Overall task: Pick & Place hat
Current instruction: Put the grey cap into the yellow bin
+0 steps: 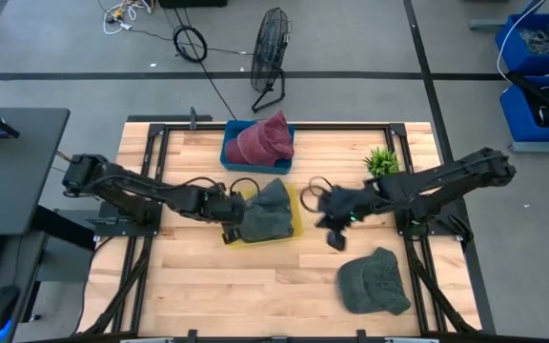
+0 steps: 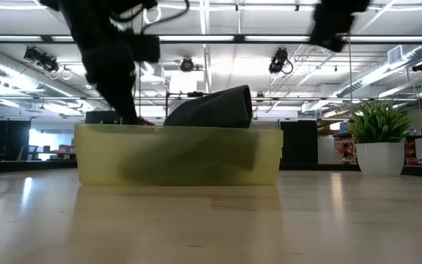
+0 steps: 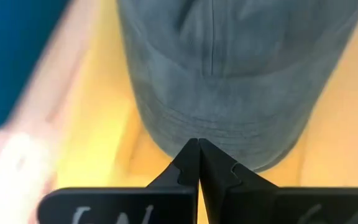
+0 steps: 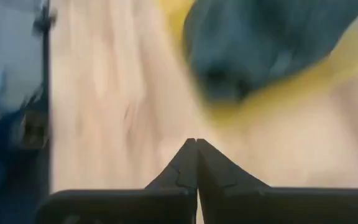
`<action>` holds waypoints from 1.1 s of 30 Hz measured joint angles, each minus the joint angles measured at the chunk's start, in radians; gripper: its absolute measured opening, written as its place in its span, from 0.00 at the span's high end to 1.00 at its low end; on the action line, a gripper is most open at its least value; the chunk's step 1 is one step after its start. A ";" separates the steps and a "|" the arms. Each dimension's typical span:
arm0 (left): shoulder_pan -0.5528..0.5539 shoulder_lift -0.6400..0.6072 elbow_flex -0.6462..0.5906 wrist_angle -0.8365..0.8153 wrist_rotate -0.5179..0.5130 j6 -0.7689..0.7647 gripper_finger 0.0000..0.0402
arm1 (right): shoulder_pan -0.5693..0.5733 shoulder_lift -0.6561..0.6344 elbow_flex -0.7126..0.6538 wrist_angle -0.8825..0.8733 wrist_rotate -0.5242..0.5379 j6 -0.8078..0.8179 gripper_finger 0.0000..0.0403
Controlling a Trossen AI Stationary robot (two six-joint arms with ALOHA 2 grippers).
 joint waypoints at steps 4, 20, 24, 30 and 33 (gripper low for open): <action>-0.021 -0.079 0.051 -0.060 -0.086 0.001 0.98 | 0.095 -0.010 0.000 -0.162 -0.067 0.117 0.99; -0.009 -0.170 0.116 -0.036 -0.137 0.164 0.95 | 0.370 0.029 0.001 -0.363 -0.120 1.015 0.83; 0.023 -0.168 0.115 -0.022 -0.138 0.262 0.86 | 0.443 0.061 0.001 -0.364 -0.129 1.166 0.77; 0.095 -0.167 0.115 0.078 -0.138 0.359 0.68 | 0.538 0.144 0.001 -0.354 -0.145 1.385 0.72; 0.133 -0.167 0.115 0.151 -0.138 0.411 0.63 | 0.566 0.197 0.001 -0.334 -0.173 1.464 0.71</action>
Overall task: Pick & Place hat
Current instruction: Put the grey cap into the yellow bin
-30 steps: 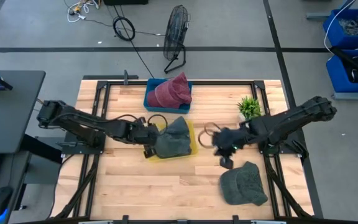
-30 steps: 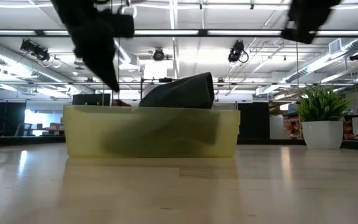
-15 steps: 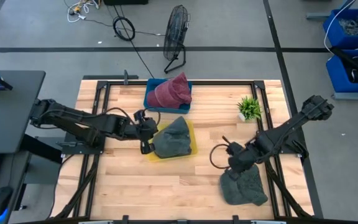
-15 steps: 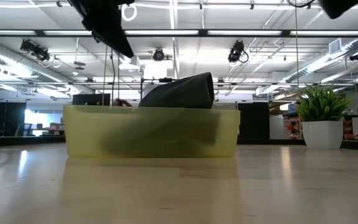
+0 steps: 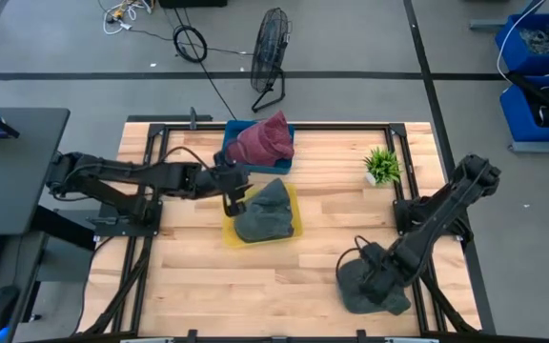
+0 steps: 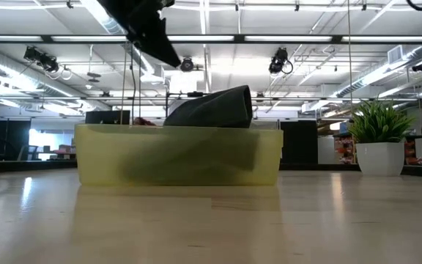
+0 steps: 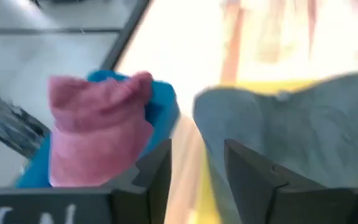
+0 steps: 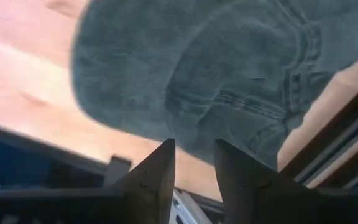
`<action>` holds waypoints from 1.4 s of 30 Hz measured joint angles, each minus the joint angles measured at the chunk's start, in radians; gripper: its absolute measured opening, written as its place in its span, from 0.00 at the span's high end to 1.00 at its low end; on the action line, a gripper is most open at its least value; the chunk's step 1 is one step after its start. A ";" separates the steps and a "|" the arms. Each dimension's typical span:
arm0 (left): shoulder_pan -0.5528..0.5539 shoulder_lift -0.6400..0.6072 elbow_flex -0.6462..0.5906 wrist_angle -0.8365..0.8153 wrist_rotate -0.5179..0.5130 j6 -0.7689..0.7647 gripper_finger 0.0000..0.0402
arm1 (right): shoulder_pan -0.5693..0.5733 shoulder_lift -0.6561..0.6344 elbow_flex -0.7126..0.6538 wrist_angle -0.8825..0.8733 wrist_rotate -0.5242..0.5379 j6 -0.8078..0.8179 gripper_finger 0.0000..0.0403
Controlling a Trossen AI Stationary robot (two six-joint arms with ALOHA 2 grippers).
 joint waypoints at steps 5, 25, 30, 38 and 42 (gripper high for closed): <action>0.050 0.000 0.000 0.081 0.014 0.063 0.59 | 0.020 0.088 0.000 0.011 0.010 0.076 0.71; 0.083 0.000 0.000 0.090 0.018 0.069 0.58 | -0.014 0.288 0.000 0.080 0.080 -0.057 0.98; 0.083 0.000 0.000 0.090 0.018 0.068 0.58 | -0.029 0.250 -0.002 0.145 0.076 -0.167 0.98; 0.082 0.000 0.000 0.090 0.018 0.027 0.58 | -0.070 0.005 -0.002 0.094 0.434 -0.216 0.99; 0.081 0.000 0.000 0.090 0.019 -0.014 0.58 | -0.084 -0.111 -0.002 0.110 0.678 -0.311 0.99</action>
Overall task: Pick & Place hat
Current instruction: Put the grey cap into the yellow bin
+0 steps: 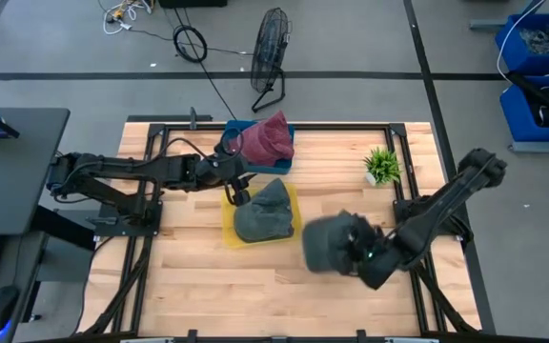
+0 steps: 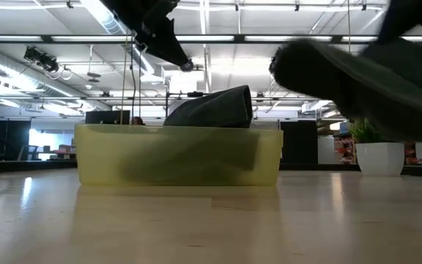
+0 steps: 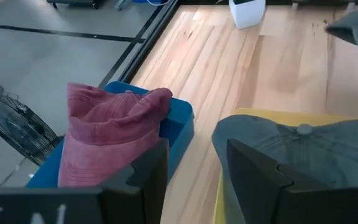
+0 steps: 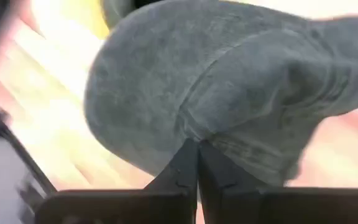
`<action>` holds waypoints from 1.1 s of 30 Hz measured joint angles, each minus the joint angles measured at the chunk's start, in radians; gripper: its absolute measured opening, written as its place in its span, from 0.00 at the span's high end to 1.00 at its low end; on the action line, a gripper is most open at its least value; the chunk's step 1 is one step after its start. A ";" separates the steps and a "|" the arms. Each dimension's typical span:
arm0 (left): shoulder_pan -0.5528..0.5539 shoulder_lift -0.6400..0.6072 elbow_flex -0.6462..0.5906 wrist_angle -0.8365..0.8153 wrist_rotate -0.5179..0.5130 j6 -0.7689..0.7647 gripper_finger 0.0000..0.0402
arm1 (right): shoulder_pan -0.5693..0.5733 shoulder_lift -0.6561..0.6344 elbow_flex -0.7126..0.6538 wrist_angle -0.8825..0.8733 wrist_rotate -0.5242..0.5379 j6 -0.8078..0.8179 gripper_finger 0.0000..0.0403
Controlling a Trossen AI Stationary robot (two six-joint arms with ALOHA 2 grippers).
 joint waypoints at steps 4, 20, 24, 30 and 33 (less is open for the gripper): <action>0.000 0.000 0.000 0.000 0.043 -0.005 0.58 | -0.025 -0.065 0.000 0.031 0.175 -0.118 0.99; -0.025 -0.078 0.113 -0.075 0.013 0.041 0.65 | -0.376 0.032 0.000 0.611 0.268 -0.737 1.00; -0.037 -0.100 0.145 -0.121 0.015 0.042 0.69 | -0.448 0.111 0.001 0.784 0.115 -0.817 1.00; -0.060 -0.083 0.145 -0.177 0.015 -0.033 0.71 | -0.529 0.247 0.001 0.857 -0.070 -0.785 1.00; -0.081 -0.077 0.116 -0.188 0.015 -0.050 0.71 | -0.550 0.322 0.001 0.924 -0.128 -0.764 1.00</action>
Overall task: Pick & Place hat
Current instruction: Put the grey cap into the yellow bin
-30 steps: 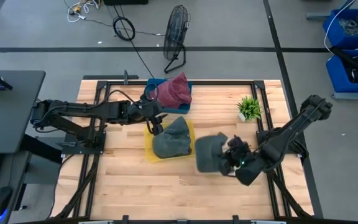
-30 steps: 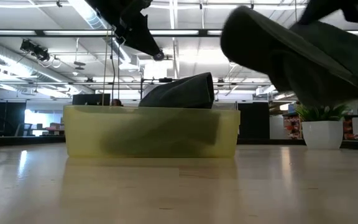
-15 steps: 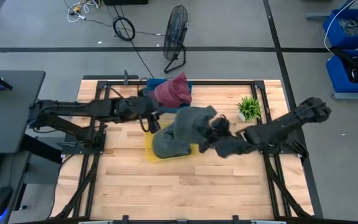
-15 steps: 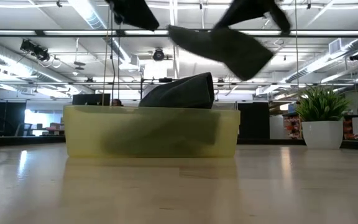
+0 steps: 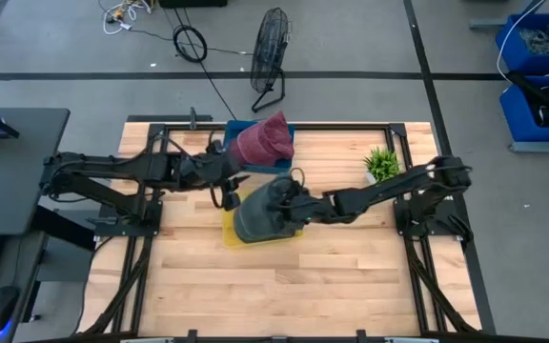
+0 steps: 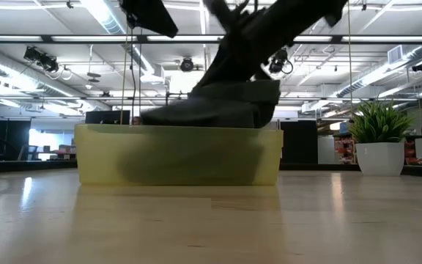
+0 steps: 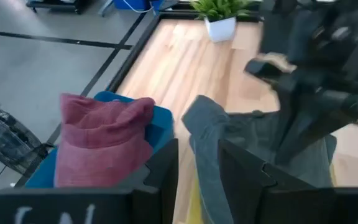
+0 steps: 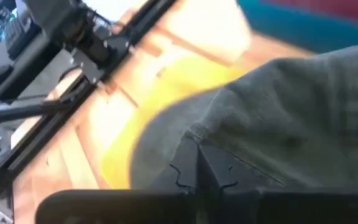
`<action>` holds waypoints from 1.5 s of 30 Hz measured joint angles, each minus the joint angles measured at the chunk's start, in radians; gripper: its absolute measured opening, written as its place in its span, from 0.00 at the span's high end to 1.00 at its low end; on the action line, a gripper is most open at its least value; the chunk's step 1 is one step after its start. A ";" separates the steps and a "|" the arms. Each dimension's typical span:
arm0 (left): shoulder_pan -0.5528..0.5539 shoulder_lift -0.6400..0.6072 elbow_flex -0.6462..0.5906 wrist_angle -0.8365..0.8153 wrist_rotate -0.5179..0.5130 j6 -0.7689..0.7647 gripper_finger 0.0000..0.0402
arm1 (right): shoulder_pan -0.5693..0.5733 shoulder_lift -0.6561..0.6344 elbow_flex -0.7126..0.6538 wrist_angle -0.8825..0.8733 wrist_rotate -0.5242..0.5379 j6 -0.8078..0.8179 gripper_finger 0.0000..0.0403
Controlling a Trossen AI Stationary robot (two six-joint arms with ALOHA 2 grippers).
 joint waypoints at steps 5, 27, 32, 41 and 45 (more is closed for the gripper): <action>-0.032 0.013 -0.068 0.022 0.027 -0.053 0.71 | -0.025 0.116 0.000 0.128 -0.102 0.029 1.00; -0.096 0.048 -0.432 0.356 0.224 -0.245 0.71 | -0.110 0.087 0.000 0.268 -0.342 -0.209 0.87; -0.096 0.055 -0.442 0.347 0.249 -0.268 0.71 | -0.109 -0.010 0.000 0.154 -0.360 -0.307 0.83; -0.096 0.118 -0.441 0.363 0.251 -0.270 0.71 | -0.101 -0.080 0.000 0.014 -0.210 -0.661 0.86; -0.096 0.172 -0.439 0.381 0.250 -0.268 0.71 | -0.105 -0.026 0.000 -0.008 -0.190 -0.671 0.97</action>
